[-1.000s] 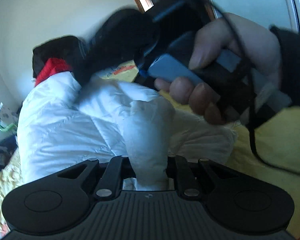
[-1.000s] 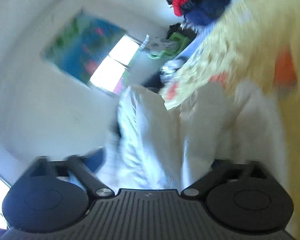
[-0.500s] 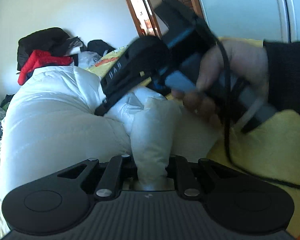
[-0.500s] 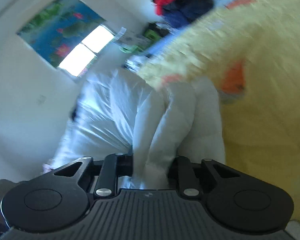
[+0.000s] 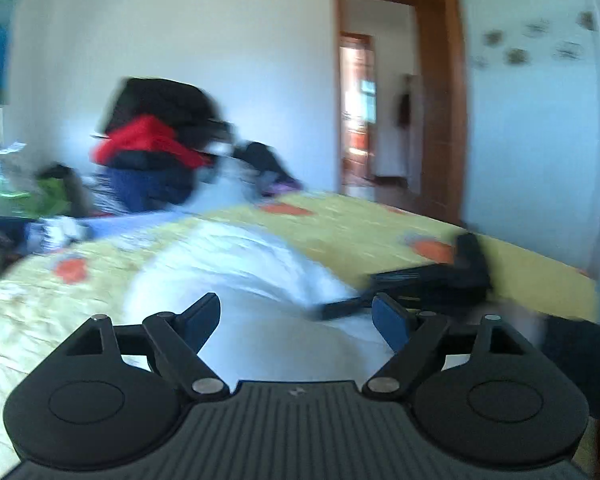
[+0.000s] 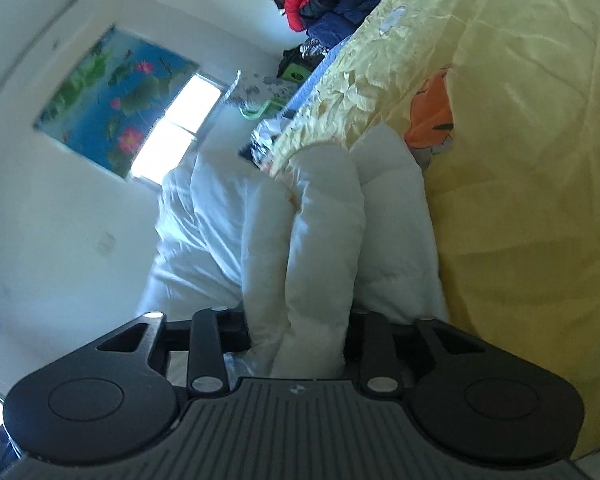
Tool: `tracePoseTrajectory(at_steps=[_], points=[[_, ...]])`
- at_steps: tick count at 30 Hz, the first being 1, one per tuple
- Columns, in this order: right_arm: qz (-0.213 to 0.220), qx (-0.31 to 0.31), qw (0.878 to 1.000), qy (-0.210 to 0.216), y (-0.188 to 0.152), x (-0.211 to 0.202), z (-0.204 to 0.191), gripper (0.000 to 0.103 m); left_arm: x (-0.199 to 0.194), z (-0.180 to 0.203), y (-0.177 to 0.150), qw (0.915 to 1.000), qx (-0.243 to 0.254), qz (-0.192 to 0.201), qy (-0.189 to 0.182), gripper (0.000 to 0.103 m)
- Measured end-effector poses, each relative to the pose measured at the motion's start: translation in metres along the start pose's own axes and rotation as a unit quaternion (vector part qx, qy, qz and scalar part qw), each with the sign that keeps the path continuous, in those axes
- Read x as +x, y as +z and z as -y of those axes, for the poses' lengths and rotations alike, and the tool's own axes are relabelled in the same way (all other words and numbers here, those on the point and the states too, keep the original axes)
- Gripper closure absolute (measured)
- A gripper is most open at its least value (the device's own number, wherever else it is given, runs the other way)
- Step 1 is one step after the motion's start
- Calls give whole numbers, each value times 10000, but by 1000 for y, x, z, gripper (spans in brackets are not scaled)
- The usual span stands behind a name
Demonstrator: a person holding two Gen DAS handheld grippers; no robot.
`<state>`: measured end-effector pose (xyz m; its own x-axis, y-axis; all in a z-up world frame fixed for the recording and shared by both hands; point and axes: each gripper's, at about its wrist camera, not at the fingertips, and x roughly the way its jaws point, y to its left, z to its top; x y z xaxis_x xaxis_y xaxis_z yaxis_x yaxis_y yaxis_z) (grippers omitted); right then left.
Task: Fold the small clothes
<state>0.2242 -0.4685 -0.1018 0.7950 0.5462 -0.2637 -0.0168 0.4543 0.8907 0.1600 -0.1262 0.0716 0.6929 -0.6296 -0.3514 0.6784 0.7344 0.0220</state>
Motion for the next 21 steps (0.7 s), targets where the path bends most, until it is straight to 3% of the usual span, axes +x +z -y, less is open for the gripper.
tracePoseTrajectory(at_steps=[1, 3, 7, 9, 10, 11, 15, 17, 19, 21], points=[[154, 192, 9997, -43, 5, -3, 0, 36, 4, -7, 1, 9997, -37, 25, 233, 20], [649, 391, 9971, -70, 7, -22, -7, 21, 17, -19, -3, 9987, 59, 26, 496, 20], [1885, 153, 9819, 98, 3, -64, -45, 21, 60, -22, -15, 9970, 61, -444, 628, 21], [2048, -28, 9781, 360, -2, -66, -76, 14, 76, -17, -22, 9959, 22, -667, 609, 21], [2002, -201, 9786, 422, -5, -61, -96, 4, 76, -5, -25, 9958, 182, -655, 606, 21], [1880, -489, 9800, 434, -8, -51, -118, 2, 76, 7, -26, 9951, 414, -649, 614, 21], [1373, -1340, 9811, 254, -3, 4, -157, 2, 89, 39, -29, 9915, 911, -761, 532, 21], [985, -1444, 9846, 61, 7, 41, -149, 2, 102, 48, -34, 9881, 1165, -842, 549, 20], [230, -1327, 9903, -328, 24, 79, -125, 2, 106, 59, -41, 9815, 1518, -913, 727, 20], [13, -1083, 9926, -540, 38, 97, -102, 15, 105, 62, -46, 9816, 1535, -875, 730, 20]])
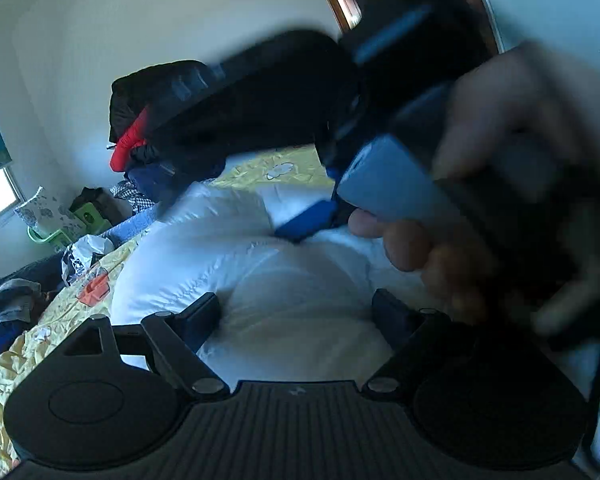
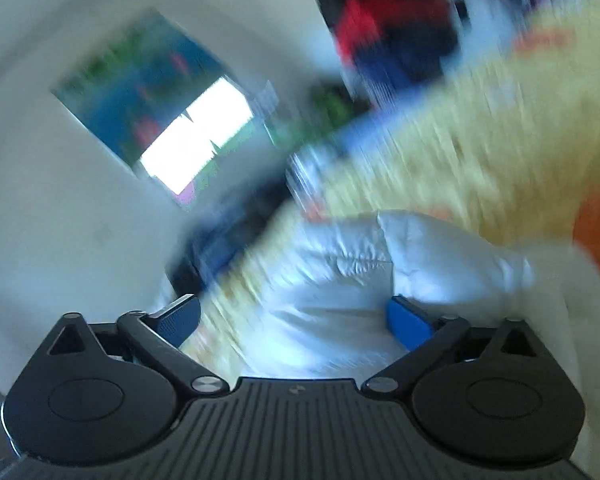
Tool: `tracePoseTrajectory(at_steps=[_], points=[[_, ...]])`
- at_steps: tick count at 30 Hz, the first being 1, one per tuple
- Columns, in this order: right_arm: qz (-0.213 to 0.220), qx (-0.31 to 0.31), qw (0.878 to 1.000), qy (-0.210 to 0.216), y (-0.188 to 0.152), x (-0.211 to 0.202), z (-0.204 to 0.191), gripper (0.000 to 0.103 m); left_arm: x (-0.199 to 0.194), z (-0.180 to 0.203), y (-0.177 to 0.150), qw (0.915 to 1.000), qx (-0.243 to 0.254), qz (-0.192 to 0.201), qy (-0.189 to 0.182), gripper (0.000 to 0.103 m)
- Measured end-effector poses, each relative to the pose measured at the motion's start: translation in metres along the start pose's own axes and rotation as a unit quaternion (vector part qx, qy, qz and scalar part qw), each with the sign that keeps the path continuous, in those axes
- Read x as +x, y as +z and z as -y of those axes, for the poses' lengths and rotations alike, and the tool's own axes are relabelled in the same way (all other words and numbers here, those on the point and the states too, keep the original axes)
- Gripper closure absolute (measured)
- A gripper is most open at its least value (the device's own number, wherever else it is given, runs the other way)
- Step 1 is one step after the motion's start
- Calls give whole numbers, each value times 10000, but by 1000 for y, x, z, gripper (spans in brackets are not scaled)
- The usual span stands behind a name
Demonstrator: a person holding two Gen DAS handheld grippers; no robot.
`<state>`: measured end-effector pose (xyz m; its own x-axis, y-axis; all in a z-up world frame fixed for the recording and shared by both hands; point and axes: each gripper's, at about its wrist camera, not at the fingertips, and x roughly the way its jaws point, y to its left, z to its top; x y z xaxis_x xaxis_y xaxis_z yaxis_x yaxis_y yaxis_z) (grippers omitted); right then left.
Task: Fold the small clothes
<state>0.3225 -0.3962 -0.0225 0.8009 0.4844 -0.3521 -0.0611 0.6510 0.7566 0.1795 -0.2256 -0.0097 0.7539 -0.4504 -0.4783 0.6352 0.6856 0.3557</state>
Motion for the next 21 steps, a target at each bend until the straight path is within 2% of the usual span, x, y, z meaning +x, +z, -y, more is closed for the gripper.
tracePoseTrajectory(at_steps=[3, 5, 7, 10, 16, 21], points=[[-306, 164, 9993, 100, 14, 11, 19, 16, 6, -9, -1, 9989, -404, -18, -254, 20], [-459, -209, 9987, -23, 16, 19, 23, 21, 12, -10, -3, 9979, -572, 8, -320, 20], [-429, -396, 9981, -171, 12, 23, 30, 31, 14, -7, -3, 9976, -609, -26, -338, 20], [-282, -258, 9992, -99, 3, 25, 46, 35, 23, -10, -3, 9953, -840, -73, -479, 19], [-159, -56, 9999, 29, 0, 27, 68, 48, 33, -6, -7, 9959, -797, -67, -422, 17], [-117, -258, 9996, -87, -4, 28, 62, 49, 36, -6, -9, 9961, -784, -73, -401, 16]])
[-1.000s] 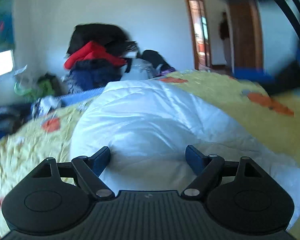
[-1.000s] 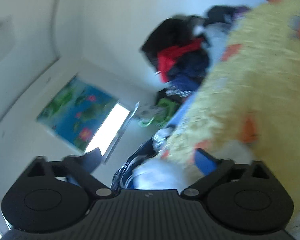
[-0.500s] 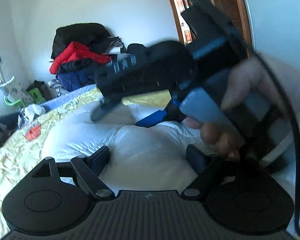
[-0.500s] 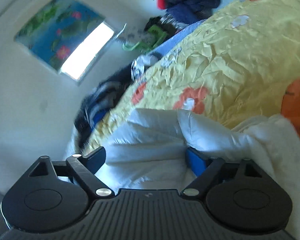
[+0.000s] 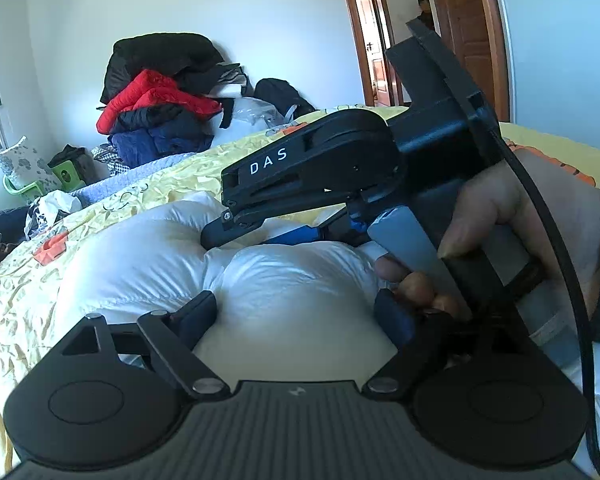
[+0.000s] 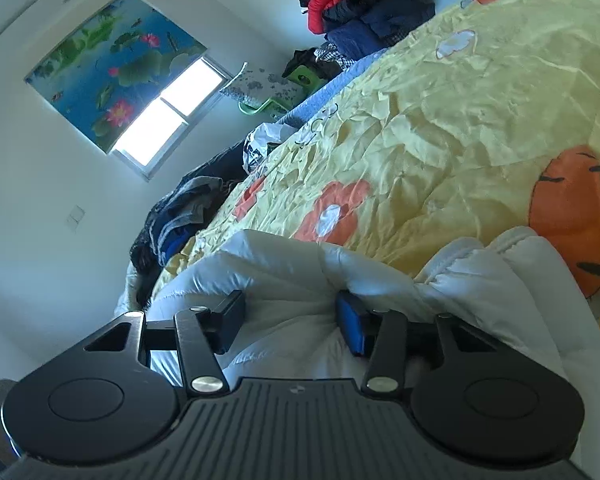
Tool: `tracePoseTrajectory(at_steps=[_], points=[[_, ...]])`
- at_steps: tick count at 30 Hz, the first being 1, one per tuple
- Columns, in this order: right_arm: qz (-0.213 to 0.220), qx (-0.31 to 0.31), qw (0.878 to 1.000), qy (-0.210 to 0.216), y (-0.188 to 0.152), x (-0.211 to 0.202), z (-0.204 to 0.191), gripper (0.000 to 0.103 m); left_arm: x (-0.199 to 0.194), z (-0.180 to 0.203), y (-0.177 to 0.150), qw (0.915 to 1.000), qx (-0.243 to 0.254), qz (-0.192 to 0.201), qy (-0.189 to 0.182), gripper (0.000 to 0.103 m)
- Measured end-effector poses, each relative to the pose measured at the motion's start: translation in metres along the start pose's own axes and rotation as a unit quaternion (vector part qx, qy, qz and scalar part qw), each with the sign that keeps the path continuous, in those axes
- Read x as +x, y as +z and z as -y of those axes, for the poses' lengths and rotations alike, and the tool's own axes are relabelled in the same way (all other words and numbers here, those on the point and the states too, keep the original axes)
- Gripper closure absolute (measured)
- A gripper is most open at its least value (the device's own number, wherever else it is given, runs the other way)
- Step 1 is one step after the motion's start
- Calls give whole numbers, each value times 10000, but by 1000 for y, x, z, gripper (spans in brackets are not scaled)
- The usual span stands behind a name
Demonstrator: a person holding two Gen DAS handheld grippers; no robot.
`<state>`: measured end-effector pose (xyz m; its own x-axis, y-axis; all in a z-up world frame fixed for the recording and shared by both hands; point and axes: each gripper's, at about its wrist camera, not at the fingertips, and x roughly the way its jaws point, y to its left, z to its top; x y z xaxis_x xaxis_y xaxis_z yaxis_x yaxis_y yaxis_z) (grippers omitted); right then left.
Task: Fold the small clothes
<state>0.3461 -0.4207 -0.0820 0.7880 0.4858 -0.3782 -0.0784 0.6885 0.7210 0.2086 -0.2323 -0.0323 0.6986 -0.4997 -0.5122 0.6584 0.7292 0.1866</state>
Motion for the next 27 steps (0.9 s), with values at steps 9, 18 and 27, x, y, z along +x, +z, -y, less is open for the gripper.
tracePoseTrajectory(at_steps=[9, 18, 27], points=[[-97, 184, 9997, -93, 4, 7, 9, 63, 12, -8, 4, 9998, -147, -89, -76, 13], [172, 20, 9984, -533, 7, -47, -42, 18, -50, -30, 16, 9986, -386, 320, 137, 12], [1287, 688, 9873, 628, -59, -140, -73, 2, -42, -102, 43, 9806, -1719, 297, 891, 0]])
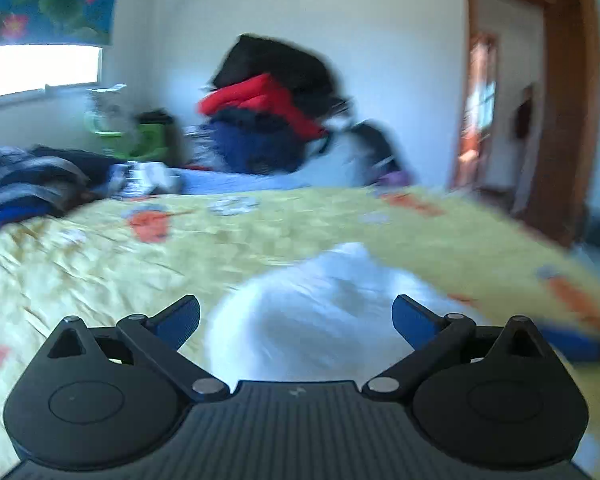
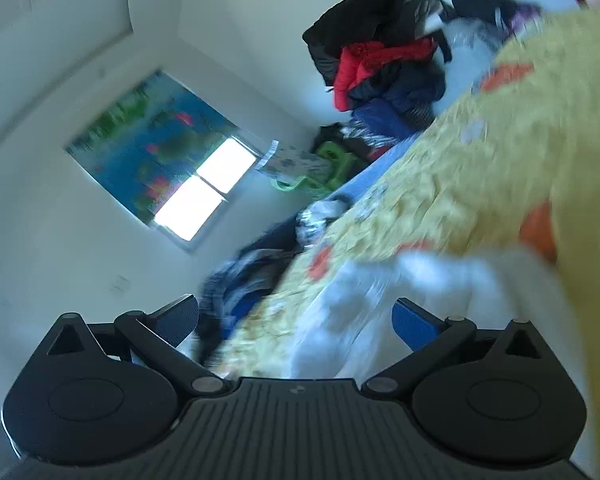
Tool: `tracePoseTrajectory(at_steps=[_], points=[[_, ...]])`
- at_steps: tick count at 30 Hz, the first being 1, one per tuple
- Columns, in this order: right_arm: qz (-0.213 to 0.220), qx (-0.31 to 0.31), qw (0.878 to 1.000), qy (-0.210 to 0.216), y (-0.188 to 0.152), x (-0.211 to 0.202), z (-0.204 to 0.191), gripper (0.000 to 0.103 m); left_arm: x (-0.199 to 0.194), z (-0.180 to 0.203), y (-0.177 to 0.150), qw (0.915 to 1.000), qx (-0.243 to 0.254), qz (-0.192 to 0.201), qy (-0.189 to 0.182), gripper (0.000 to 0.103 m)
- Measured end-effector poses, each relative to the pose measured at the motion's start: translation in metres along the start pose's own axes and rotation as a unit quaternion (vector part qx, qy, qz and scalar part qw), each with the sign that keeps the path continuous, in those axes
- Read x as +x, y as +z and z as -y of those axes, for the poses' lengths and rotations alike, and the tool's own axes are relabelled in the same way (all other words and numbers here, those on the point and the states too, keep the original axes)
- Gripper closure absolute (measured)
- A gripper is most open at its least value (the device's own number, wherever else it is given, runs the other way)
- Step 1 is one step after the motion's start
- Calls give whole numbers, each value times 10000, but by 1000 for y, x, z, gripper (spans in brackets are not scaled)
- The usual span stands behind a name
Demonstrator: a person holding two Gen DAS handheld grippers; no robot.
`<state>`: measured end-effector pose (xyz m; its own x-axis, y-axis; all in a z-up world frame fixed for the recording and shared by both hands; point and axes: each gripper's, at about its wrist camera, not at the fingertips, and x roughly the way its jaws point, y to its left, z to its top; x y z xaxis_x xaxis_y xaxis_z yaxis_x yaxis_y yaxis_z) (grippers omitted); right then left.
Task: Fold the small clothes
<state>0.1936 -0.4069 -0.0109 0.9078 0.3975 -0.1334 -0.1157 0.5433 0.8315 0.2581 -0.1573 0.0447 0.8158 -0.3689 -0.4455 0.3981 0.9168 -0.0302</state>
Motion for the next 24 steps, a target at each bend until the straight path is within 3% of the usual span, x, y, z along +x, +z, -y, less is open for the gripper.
tracePoseTrajectory(at_steps=[3, 4, 8, 11, 13, 18, 20, 22, 24], points=[[81, 646, 9969, -434, -28, -6, 34, 3, 42, 18, 11, 9995, 156, -245, 113, 0], [59, 793, 9953, -547, -34, -6, 48, 11, 55, 25, 12, 9989, 224, -352, 210, 0], [190, 594, 9963, -586, -36, -8, 56, 12, 99, 58, 0, 9902, 873, -936, 550, 0], [274, 893, 9946, -455, -32, -7, 70, 13, 116, 61, -9, 9868, 880, -1200, 643, 0], [283, 1047, 9934, -365, -30, -7, 80, 20, 124, 66, -15, 9833, 1012, -1324, 735, 0], [165, 1639, 9861, -226, -26, -9, 97, 26, 119, 69, -14, 9816, 1179, -1285, 778, 0], [-107, 1860, 9821, -259, -14, -12, 91, 18, 100, 56, -7, 9871, 940, -1130, 634, 0], [-140, 1738, 9845, -202, -2, -23, 77, 2, 71, 34, 2, 9933, 495, -929, 473, 0], [-80, 1206, 9922, -290, 13, -37, 65, 2, 37, 2, 6, 9975, -69, -668, 199, 0]])
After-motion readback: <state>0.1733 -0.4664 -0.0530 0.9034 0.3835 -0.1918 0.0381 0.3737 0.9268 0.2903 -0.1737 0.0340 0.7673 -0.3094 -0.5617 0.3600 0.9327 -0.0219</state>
